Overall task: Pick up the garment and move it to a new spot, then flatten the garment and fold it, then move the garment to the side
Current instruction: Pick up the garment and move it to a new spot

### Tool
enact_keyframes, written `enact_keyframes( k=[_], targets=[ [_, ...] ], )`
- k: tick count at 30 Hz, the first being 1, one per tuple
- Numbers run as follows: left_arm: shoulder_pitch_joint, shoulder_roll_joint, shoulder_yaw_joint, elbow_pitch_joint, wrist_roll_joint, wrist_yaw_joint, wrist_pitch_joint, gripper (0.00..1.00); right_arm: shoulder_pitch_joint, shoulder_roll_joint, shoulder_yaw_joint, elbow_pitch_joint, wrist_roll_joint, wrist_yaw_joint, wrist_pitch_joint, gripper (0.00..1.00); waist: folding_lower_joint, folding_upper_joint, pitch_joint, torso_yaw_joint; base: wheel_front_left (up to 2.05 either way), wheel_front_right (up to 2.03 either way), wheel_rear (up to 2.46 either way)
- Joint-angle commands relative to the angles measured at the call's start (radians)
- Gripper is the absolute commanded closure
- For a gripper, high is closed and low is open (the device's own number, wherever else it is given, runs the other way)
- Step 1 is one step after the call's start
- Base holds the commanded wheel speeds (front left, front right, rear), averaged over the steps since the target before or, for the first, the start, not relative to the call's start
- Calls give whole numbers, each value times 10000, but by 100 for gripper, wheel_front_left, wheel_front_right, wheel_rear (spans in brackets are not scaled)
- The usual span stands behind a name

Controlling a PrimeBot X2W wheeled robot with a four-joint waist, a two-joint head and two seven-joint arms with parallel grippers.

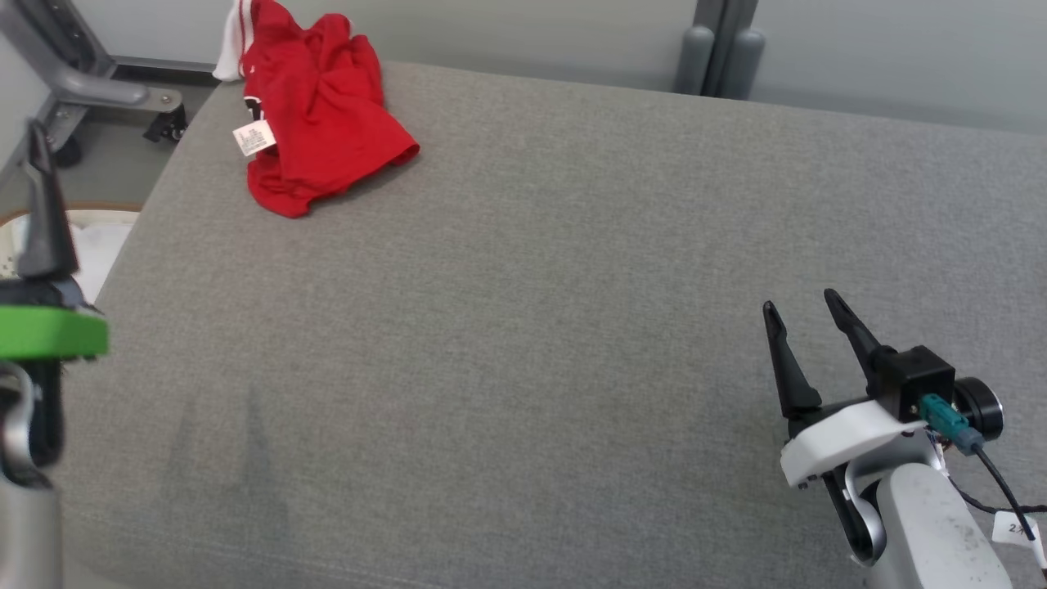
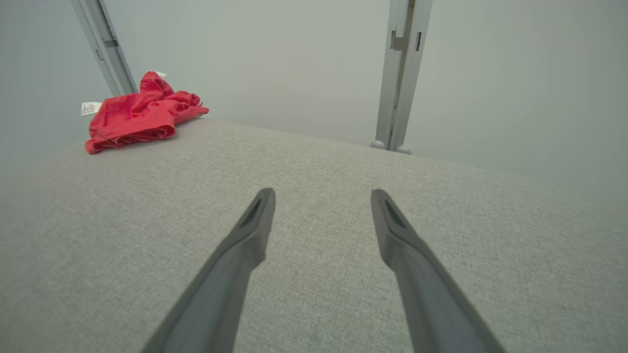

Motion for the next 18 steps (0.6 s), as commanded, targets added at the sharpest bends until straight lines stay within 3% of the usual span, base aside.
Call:
enact_keyframes(
  k=[1, 9, 18],
  targets=[
    [-656, 316, 129, 209, -175, -48, 281, 0, -238, -44, 22, -84, -122, -15, -41, 0, 0, 0, 603, -635, 0, 0, 0],
    [-3372, 1401, 655, 2390, -1051, -87, 1457, 0, -938, -40, 91, -439, -539, -15, -24, 0, 0, 0, 1874, -1833, 0, 0, 0],
    [-4934, 1701, 206, 5389, -1879, -151, 2070, 0, -1244, -38, -236, -1255, -1031, -15, 250, 0, 0, 0, 3423, -2397, 0, 0, 0]
  ],
)
